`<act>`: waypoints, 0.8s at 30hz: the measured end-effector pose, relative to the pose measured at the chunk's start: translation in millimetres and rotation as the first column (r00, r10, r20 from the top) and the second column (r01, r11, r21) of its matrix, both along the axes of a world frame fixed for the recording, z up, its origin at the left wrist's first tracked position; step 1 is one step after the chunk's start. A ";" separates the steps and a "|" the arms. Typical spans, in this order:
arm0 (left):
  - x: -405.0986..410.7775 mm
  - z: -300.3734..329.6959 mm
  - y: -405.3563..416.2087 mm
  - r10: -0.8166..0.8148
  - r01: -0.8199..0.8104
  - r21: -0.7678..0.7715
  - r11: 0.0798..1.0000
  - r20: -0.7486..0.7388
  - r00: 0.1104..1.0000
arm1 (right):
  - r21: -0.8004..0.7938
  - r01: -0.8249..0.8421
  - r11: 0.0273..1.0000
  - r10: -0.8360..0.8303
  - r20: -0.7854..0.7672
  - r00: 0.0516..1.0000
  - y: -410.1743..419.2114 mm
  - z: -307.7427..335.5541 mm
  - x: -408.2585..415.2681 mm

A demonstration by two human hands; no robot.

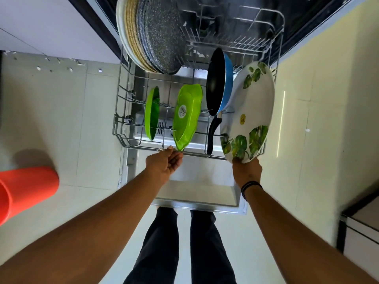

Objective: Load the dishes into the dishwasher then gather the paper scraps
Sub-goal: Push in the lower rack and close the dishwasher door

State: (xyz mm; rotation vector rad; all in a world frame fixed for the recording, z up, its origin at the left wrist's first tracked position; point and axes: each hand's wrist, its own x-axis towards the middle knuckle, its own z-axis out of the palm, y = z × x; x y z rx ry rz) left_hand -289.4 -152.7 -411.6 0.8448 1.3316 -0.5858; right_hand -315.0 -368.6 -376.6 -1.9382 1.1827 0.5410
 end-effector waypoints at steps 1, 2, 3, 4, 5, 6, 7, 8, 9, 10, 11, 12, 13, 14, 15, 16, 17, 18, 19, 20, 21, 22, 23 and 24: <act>5.1 -0.5 -1.1 0.006 -0.006 0.002 1.000 0.006 1.000 | 0.006 -0.006 1.000 0.006 0.006 1.000 -1.2 -0.3 5.5; 10.1 -1.2 -2.1 0.006 -0.006 0.005 1.000 0.015 1.000 | 0.008 -0.011 1.000 0.011 0.013 1.000 -2.4 -1.0 11.0; 15.2 -0.6 -3.3 0.006 -0.006 0.007 1.000 0.025 1.000 | 0.006 -0.013 1.000 0.013 0.021 1.000 -3.5 -1.9 16.5; 21.6 -0.4 -4.7 0.010 -0.010 0.010 1.000 0.034 0.999 | 0.001 -0.011 1.000 0.011 0.031 0.999 -4.9 -3.5 23.3; 28.1 -0.2 -5.9 0.017 -0.017 0.015 1.000 0.040 0.999 | -0.003 -0.010 1.000 0.011 0.043 0.999 -6.3 -5.1 29.7; 35.1 -0.7 -6.9 0.025 -0.026 0.018 1.000 0.048 0.999 | -0.002 -0.010 1.000 0.010 0.054 0.998 -7.5 -7.3 36.6; 42.3 -0.6 -8.0 0.029 -0.030 0.014 0.999 0.057 0.998 | 0.003 -0.007 1.000 0.006 0.064 0.998 -8.0 -9.1 43.5; 48.5 -0.9 -8.4 0.032 -0.032 0.006 0.999 0.069 0.997 | 0.011 0.000 1.000 -0.001 0.073 0.997 -8.2 -11.0 49.6; 55.9 -1.2 -9.4 0.032 -0.032 0.000 0.999 0.079 0.996 | 0.016 0.005 1.000 -0.007 0.087 0.996 -8.8 -12.9 57.2; 62.6 -2.1 -10.1 0.031 -0.031 -0.001 1.000 0.086 0.996 | 0.018 0.005 1.000 -0.007 0.105 0.994 -9.5 -15.1 63.9; 70.3 -2.8 -11.1 0.031 -0.031 0.002 1.000 0.093 0.995 | 0.018 0.000 1.000 -0.003 0.127 0.992 -10.2 -17.1 71.4; 77.5 -3.7 -12.3 0.036 -0.037 0.002 0.999 0.102 0.994 | 0.018 -0.005 1.000 0.002 0.149 0.989 -11.3 -19.8 78.5; 84.6 -3.0 -14.0 0.044 -0.044 0.000 0.999 0.112 0.993 | 0.020 -0.010 1.000 0.007 0.168 0.986 -12.2 -21.5 85.0; 92.3 -3.0 -16.2 0.053 -0.053 -0.006 0.999 0.124 0.991 | 0.024 -0.013 1.000 0.008 0.189 0.982 -13.1 -23.3 92.0; 99.4 -2.4 -18.2 0.059 -0.058 -0.014 0.998 0.135 0.989 | 0.026 -0.016 1.000 0.010 0.208 0.978 -13.8 -24.4 97.9; 106.5 -2.4 -20.0 0.063 -0.060 -0.025 0.998 0.148 0.987 | 0.025 -0.020 0.999 0.014 0.225 0.974 -14.8 -26.0 103.6; 113.6 -2.1 -20.8 0.065 -0.060 -0.035 0.998 0.162 0.985 | 0.023 -0.027 0.999 0.020 0.242 0.970 -15.1 -27.0 109.0; 120.1 -2.3 -20.6 0.065 -0.058 -0.042 0.997 0.176 0.982 | 0.025 -0.031 0.999 0.023 0.257 0.966 -14.9 -28.1 113.7; 127.2 -1.5 -21.2 0.062 -0.053 -0.049 0.997 0.189 0.980 | 0.033 -0.034 0.999 0.024 0.273 0.962 -15.5 -28.1 119.1; 133.4 -0.8 -21.1 0.058 -0.047 -0.056 0.997 0.200 0.978 | 0.048 -0.034 0.998 0.019 0.290 0.957 -16.2 -28.7 123.7; 139.3 0.1 -21.4 0.057 -0.045 -0.058 0.997 0.211 0.976 | 0.067 -0.034 0.997 0.011 0.310 0.951 -17.1 -28.4 128.4; 144.4 0.6 -22.0 0.054 -0.042 -0.058 0.997 0.222 0.974 | 0.088 -0.033 0.996 0.002 0.329 0.944 -18.2 -28.3 133.1; 148.9 1.4 -22.5 0.041 -0.030 -0.051 0.998 0.232 0.972 | 0.106 -0.032 0.994 -0.006 0.342 0.940 -19.1 -27.3 137.3; 153.3 1.4 -23.3 0.021 -0.011 -0.041 0.999 0.242 0.970 | 0.121 -0.032 0.992 -0.012 0.350 0.937 -20.4 -27.2 141.9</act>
